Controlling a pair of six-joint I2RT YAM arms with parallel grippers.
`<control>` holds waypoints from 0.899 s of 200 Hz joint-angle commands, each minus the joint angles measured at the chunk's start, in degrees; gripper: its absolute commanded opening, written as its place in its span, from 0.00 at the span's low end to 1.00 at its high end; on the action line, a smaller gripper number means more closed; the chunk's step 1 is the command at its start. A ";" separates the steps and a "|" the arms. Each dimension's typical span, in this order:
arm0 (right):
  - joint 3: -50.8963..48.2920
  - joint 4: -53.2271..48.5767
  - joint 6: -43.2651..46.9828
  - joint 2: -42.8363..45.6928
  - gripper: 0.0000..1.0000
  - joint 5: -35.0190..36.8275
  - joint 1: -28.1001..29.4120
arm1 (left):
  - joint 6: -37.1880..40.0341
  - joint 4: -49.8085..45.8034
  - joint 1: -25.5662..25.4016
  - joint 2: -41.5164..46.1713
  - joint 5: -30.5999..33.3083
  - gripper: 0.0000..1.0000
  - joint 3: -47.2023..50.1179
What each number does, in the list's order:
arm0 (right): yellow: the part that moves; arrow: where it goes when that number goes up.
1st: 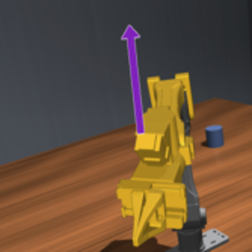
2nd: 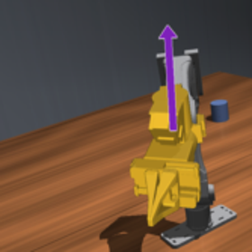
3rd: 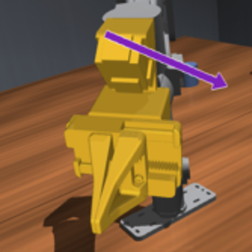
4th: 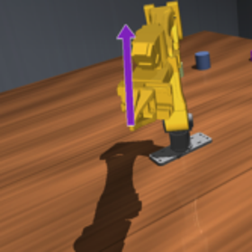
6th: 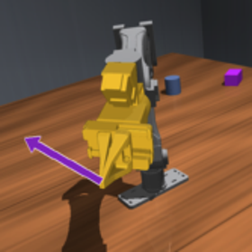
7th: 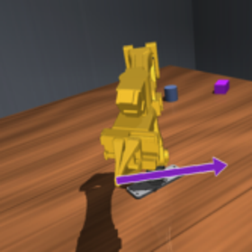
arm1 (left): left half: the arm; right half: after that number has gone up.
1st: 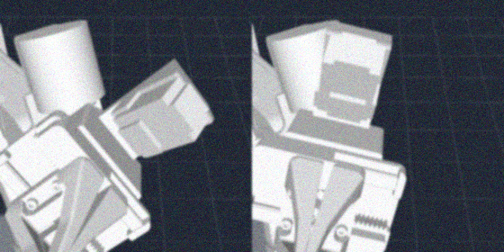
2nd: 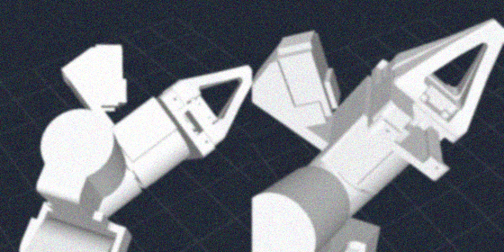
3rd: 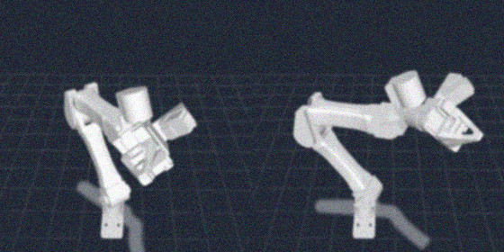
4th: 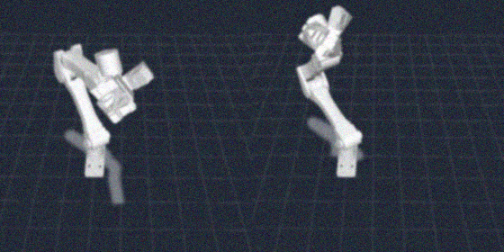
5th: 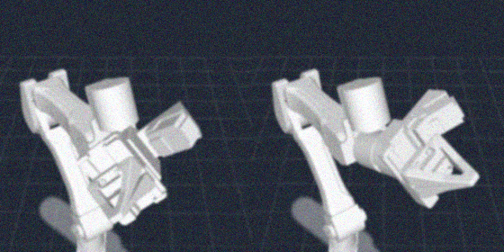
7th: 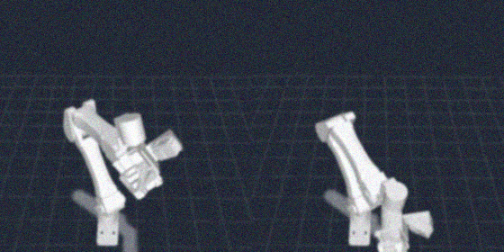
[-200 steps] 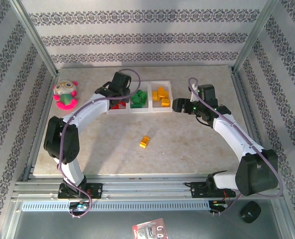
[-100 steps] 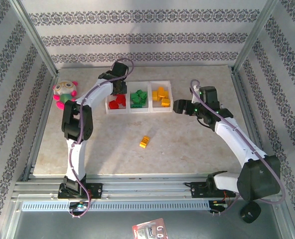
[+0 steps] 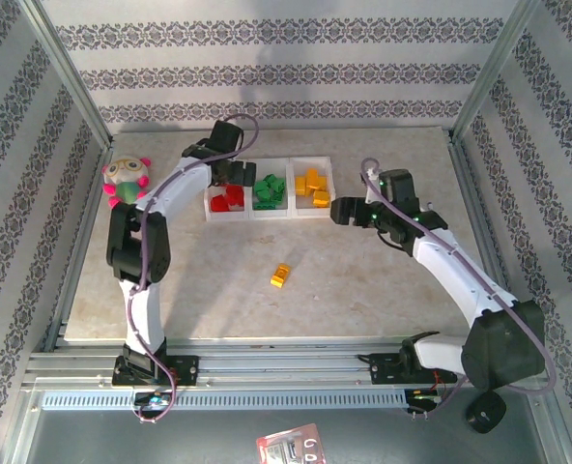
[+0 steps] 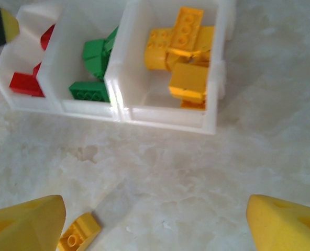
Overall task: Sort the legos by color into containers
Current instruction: Place the lego in the container, then pick up the lego from the bottom-center of the table.
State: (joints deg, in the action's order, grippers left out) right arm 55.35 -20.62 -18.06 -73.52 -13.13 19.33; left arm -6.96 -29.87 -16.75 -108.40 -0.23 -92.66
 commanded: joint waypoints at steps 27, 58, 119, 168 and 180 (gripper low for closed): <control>4.37 -1.77 -3.89 -4.53 0.91 6.35 9.29 | 13.67 17.05 0.54 18.79 -22.92 0.99 18.56; 7.26 -2.32 -6.85 -8.53 0.93 11.68 14.88 | 21.32 15.41 0.49 28.34 -29.50 0.99 28.19; 4.93 -3.64 -19.27 -10.50 0.95 21.56 22.76 | 37.55 12.98 0.28 44.47 -33.65 0.99 45.82; -0.40 -4.05 -32.25 -12.51 0.94 25.18 29.92 | 39.63 12.62 -0.31 51.67 -39.30 0.99 53.41; -0.35 -4.04 -33.53 -13.97 0.94 25.00 31.29 | 39.83 12.62 -0.53 52.90 -39.74 0.99 54.84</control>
State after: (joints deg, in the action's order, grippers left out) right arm 56.14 -23.57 -44.38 -84.97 9.26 48.38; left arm 29.41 -16.25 -16.82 -58.00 -35.83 -40.16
